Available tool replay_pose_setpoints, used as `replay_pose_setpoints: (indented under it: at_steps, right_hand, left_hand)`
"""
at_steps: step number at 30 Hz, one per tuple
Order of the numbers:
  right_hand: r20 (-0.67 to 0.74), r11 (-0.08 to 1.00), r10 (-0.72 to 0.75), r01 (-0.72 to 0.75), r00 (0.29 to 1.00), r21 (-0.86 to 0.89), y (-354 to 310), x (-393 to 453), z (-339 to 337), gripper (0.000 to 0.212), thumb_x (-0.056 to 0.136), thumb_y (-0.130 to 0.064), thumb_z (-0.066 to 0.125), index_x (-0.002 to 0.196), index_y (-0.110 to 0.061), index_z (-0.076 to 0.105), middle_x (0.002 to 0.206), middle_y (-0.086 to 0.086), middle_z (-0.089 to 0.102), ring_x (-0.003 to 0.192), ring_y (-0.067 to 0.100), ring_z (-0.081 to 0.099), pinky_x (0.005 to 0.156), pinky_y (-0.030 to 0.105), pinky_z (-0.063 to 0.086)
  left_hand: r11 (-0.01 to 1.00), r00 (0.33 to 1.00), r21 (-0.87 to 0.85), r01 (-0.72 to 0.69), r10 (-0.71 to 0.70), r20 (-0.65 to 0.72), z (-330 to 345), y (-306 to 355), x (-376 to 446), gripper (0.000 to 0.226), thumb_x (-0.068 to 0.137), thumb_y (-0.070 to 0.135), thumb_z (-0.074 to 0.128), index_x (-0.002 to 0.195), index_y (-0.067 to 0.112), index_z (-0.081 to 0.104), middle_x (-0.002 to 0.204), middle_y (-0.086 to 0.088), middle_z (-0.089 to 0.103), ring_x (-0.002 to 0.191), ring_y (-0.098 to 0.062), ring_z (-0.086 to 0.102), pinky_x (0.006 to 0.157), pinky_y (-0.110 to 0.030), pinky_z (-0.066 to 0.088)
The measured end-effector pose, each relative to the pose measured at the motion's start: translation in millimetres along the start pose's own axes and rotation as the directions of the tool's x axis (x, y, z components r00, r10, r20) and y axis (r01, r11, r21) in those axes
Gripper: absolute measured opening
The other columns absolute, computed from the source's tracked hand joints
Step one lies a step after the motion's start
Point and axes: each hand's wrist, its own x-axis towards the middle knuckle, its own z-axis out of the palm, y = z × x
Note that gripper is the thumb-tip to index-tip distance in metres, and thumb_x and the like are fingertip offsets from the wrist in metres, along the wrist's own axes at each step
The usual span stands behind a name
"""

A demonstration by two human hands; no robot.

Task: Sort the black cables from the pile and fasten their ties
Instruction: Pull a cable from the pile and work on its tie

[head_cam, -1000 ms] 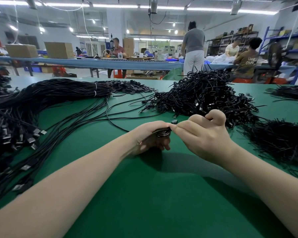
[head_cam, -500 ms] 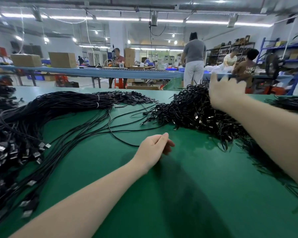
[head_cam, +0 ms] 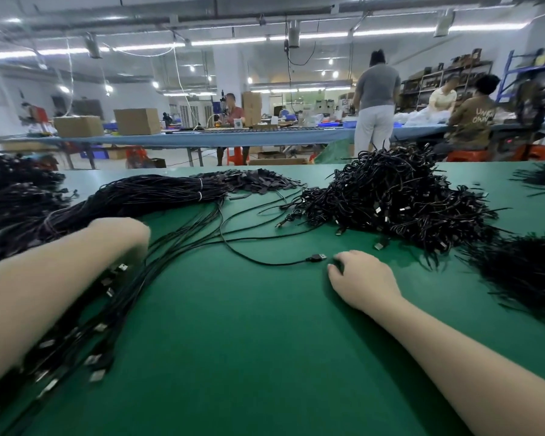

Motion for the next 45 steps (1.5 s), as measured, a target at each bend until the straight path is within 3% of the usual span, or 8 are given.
replay_pose_setpoints:
  at_steps: [11,18,23,30,33,35,40,45]
  right_hand:
    - [0.007,0.999,-0.014,0.014,1.0,0.041,-0.3,-2.6,-3.4,0.035,0.096,-0.04,0.038,0.119,-0.025,0.06,0.12,-0.004,0.061,0.108,0.02,0.056,0.09,0.033,0.044]
    - [0.008,0.999,-0.006,0.006,1.0,0.044,0.1,-2.3,-3.4,0.034,0.095,-0.04,0.039,0.117,-0.026,0.061,0.116,-0.004,0.062,0.106,0.02,0.057,0.089,0.033,0.045]
    - [-0.006,0.999,0.0,0.0,1.0,0.051,0.2,-1.3,-3.3,0.033,0.095,-0.039,0.04,0.114,-0.025,0.062,0.112,-0.004,0.063,0.102,0.021,0.057,0.085,0.032,0.044]
    - [-0.027,0.999,-0.006,0.007,1.0,0.043,0.2,-2.7,-2.9,0.032,0.094,-0.038,0.04,0.109,-0.024,0.064,0.106,-0.003,0.064,0.097,0.022,0.058,0.08,0.031,0.044]
    - [-0.021,0.999,-0.011,0.012,1.0,0.053,0.3,-5.0,-4.6,0.035,0.095,-0.037,0.041,0.121,-0.024,0.059,0.12,-0.001,0.062,0.106,0.022,0.057,0.086,0.032,0.045]
    - [-0.086,0.985,-0.015,0.03,0.996,0.17,0.3,-7.2,-5.8,0.047,0.096,-0.037,0.045,0.141,-0.023,0.041,0.138,0.002,0.05,0.115,0.022,0.054,0.094,0.034,0.043]
    - [-0.642,0.862,-0.023,0.34,0.766,0.375,-5.2,-7.9,-35.4,0.068,0.093,-0.026,0.058,0.15,-0.014,0.023,0.153,0.008,0.031,0.142,0.018,0.024,0.115,0.031,0.018]
    - [-0.653,0.855,-0.074,0.385,0.753,0.348,14.1,-5.0,-37.6,0.029,0.096,-0.014,0.05,0.124,-0.01,0.055,0.116,0.007,0.062,0.103,0.019,0.054,0.087,0.041,0.047]
  left_hand:
    - [0.991,0.976,-0.098,-0.092,0.07,-0.207,30.9,-16.2,-19.3,0.014,0.091,0.039,0.049,0.099,0.035,0.059,0.103,0.004,0.05,0.094,-0.017,0.054,0.081,-0.031,0.05]
    - [0.957,0.999,-0.288,-0.027,0.015,-0.045,29.0,3.5,-24.0,0.039,0.088,0.045,0.065,0.071,0.011,0.055,0.066,0.001,0.062,0.069,-0.021,0.06,0.07,-0.029,0.056]
    - [0.709,0.964,-0.672,0.214,-0.044,0.261,19.6,-9.6,-27.2,0.037,0.088,0.029,0.069,0.092,-0.006,0.062,0.072,-0.012,0.068,0.063,-0.023,0.06,0.06,-0.026,0.049]
    - [0.904,0.883,-0.425,-0.046,-0.162,-0.441,-68.0,-31.1,-27.6,0.025,0.099,0.01,0.041,0.078,0.0,0.05,0.071,-0.014,0.056,0.057,-0.023,0.054,0.055,-0.032,0.046]
    - [0.552,0.713,-0.693,-0.463,-0.232,-0.661,-112.5,1.5,-41.6,0.023,0.103,0.024,0.036,0.105,0.006,0.05,0.089,-0.012,0.06,0.069,-0.028,0.06,0.068,-0.038,0.056]
    - [0.306,0.683,-0.704,-0.641,-0.19,-0.705,-133.6,40.3,-64.7,0.024,0.102,0.033,0.04,0.111,0.015,0.052,0.086,0.004,0.055,0.06,-0.014,0.052,0.048,-0.018,0.051]
    - [0.17,0.583,-0.557,-0.813,0.246,-0.775,-134.0,140.4,-100.7,0.019,0.091,0.044,0.058,0.081,0.03,0.065,0.07,0.018,0.057,0.052,0.006,0.048,0.045,-0.006,0.036]
    - [-0.062,0.631,-0.675,-0.736,0.299,-0.716,-105.6,204.1,-94.5,0.017,0.09,0.035,0.064,0.078,0.025,0.069,0.052,0.015,0.054,0.047,0.002,0.045,0.049,-0.015,0.035]
